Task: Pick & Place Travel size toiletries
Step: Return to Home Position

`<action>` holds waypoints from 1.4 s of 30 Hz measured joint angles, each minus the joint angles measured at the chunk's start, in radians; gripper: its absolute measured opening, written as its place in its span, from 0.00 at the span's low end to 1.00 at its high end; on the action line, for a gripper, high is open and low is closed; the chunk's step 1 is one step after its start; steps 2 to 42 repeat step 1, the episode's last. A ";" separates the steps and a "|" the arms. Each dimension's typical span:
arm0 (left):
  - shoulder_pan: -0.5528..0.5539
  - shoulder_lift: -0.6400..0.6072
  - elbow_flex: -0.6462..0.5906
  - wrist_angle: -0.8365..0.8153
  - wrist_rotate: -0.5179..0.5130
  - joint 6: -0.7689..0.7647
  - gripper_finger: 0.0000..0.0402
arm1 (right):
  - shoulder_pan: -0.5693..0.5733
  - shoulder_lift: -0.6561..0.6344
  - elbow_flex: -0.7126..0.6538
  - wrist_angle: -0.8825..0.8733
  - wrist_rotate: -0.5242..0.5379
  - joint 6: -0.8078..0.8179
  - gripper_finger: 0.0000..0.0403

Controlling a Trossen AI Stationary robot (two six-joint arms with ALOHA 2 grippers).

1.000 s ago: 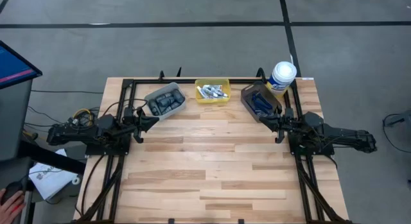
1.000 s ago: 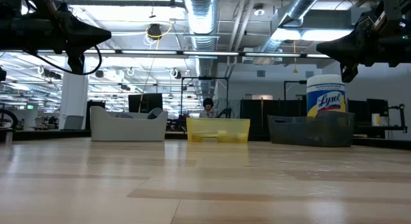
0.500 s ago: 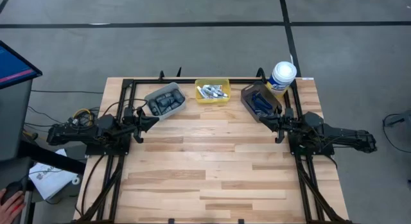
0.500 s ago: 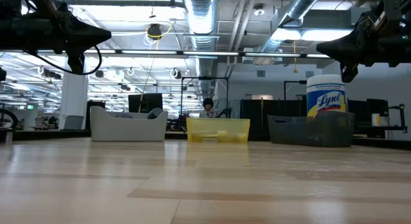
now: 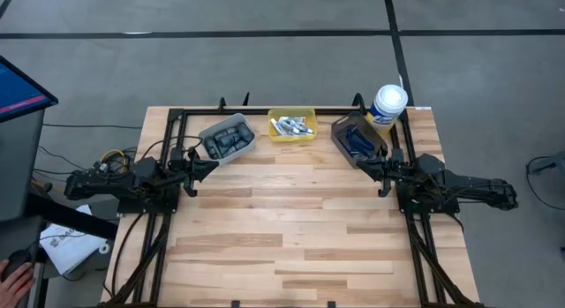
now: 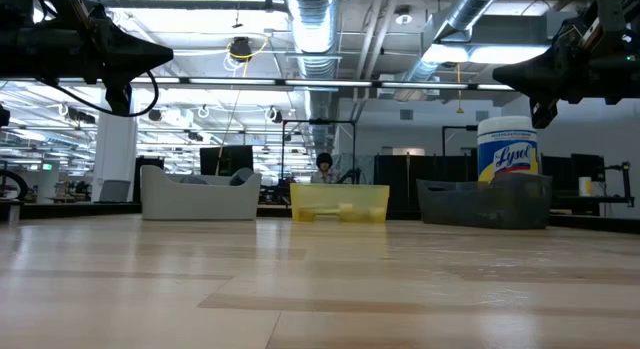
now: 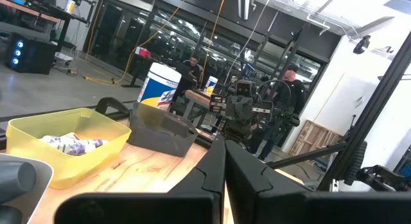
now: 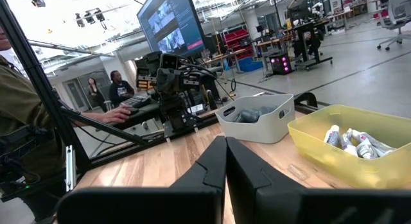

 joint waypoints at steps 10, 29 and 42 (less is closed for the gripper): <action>0.000 0.000 0.000 0.000 0.000 0.000 0.00 | 0.000 0.000 0.000 0.000 0.000 0.000 0.00; 0.000 0.000 0.000 0.000 0.000 0.000 0.00 | 0.000 0.000 0.000 0.000 0.000 0.000 0.00; 0.000 0.000 0.000 0.000 0.000 0.000 0.00 | 0.000 0.000 0.000 0.000 0.000 0.000 0.00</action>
